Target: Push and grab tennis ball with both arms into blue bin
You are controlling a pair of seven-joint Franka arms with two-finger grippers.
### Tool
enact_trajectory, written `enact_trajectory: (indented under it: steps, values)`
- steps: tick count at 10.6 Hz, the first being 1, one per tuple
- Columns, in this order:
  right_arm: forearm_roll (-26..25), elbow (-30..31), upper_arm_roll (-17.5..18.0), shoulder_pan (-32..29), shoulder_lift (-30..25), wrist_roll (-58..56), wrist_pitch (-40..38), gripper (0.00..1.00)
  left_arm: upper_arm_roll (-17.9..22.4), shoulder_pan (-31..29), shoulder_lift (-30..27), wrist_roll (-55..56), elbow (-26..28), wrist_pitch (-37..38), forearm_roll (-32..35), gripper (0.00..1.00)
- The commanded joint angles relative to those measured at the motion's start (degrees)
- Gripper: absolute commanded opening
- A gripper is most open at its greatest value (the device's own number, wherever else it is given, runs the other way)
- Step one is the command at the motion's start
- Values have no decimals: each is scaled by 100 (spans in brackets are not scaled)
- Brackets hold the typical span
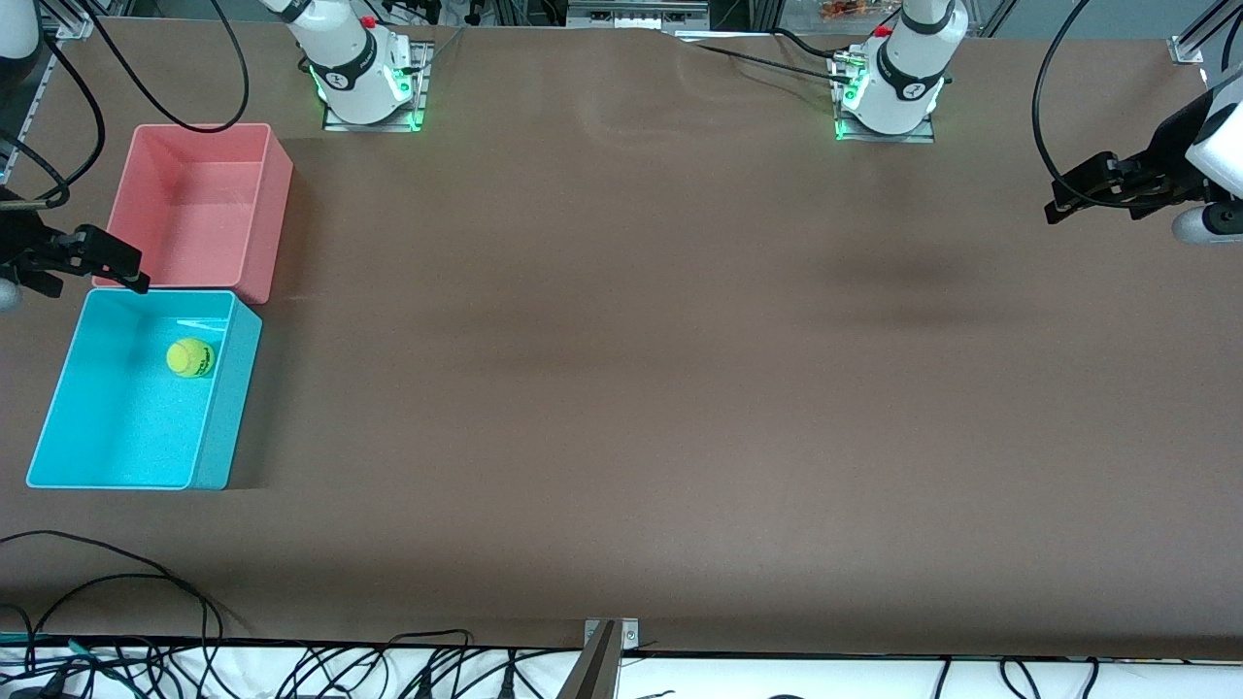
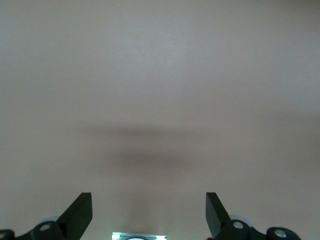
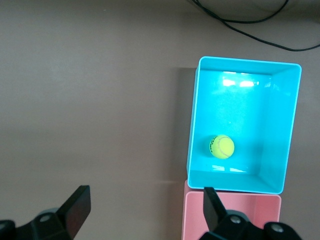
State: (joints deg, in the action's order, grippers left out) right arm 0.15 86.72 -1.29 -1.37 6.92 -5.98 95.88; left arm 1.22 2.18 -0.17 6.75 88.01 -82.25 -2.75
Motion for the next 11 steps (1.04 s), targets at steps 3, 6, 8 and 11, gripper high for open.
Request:
enact_trajectory:
  steps: [3, 6, 8, 11]
  values:
    - [-23, 556, 121, -92, -217, 193, 264, 100, -25, -33, 70, -43, -171, 121, 20, 100]
    - [-23, 548, 121, -101, -279, 158, 265, 100, -16, -33, 79, -43, -171, 121, 20, 100]
    - [-15, 521, 121, -92, -288, 176, 282, 100, -16, -51, 79, -43, -170, 121, 20, 100]
    - [-15, 320, 121, -100, -297, 167, -84, 100, -16, -42, 79, -43, -171, 121, 20, 100]
